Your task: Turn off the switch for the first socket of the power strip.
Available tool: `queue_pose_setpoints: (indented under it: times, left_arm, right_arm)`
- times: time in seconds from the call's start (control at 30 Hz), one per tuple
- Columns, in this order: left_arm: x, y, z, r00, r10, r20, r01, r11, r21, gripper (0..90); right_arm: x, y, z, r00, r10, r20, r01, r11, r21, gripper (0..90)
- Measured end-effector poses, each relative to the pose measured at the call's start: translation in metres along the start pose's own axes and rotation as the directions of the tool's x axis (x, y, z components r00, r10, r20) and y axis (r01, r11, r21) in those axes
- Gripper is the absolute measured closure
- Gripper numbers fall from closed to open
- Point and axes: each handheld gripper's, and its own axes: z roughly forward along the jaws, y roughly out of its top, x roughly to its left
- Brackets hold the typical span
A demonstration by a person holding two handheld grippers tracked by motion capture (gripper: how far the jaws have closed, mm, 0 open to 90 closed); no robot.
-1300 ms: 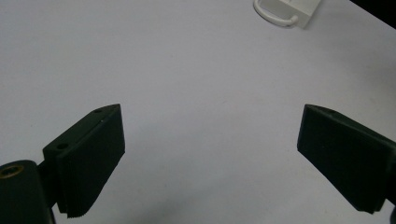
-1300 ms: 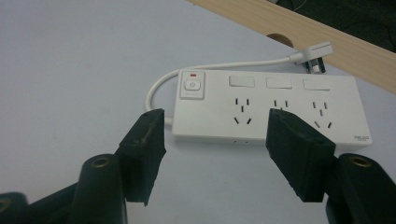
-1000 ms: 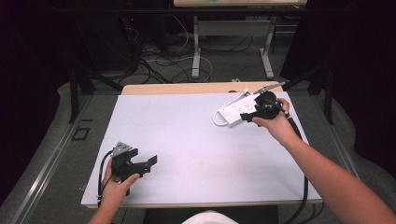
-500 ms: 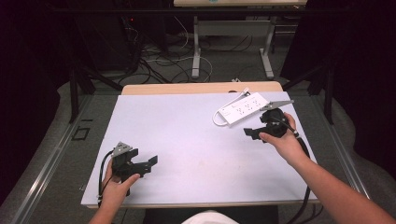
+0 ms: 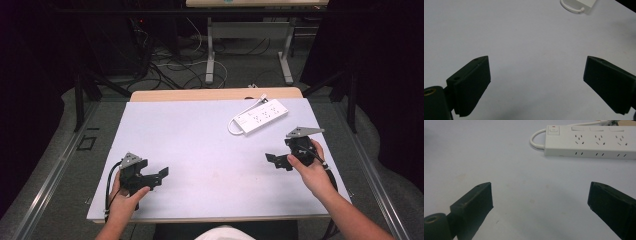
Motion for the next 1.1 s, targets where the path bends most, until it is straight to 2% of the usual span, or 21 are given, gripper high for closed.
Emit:
queue_pose_setpoints:
  times: [0.1, 0.3, 0.57, 0.7, 1.0, 1.1]
  left_arm:
    - [0.000, 0.000, -0.001, 1.0000, 0.007, 0.000, -0.007, 0.9999, 0.011, 6.0]
    - [-0.001, 0.000, 0.000, 1.0000, 0.006, 0.002, -0.006, 0.9999, 0.015, 5.0]
    - [-0.001, 0.000, 0.000, 1.0000, 0.010, 0.001, -0.010, 0.9999, 0.013, 4.4]
    - [-0.001, 0.000, 0.000, 1.0000, 0.009, 0.002, -0.009, 0.9999, 0.012, 4.0]
    - [-0.001, 0.000, 0.001, 0.9999, 0.016, 0.003, -0.016, 0.9998, 0.012, 2.8]
    - [-0.001, 0.000, 0.001, 0.9999, 0.016, 0.006, -0.016, 0.9998, 0.010, 2.6]
  right_arm:
    - [0.000, -0.010, 0.001, 0.9999, 0.011, 0.011, -0.011, 1.000, -0.009, 3.2]
    - [0.001, -0.030, 0.008, 0.9989, -0.003, 0.047, 0.004, 1.000, -0.013, 0.2]
    - [0.000, -0.050, 0.013, 0.9975, 0.022, 0.067, -0.021, 1.000, -0.021, 0.0]
    - [0.000, -0.057, 0.015, 0.9964, 0.035, 0.077, -0.033, 0.999, -0.024, 0.0]
    - [-0.001, -0.065, 0.018, 0.9948, 0.028, 0.098, -0.024, 0.999, -0.042, 0.0]
    - [0.000, -0.068, 0.021, 0.9962, 0.020, 0.085, -0.017, 0.999, -0.042, 0.0]
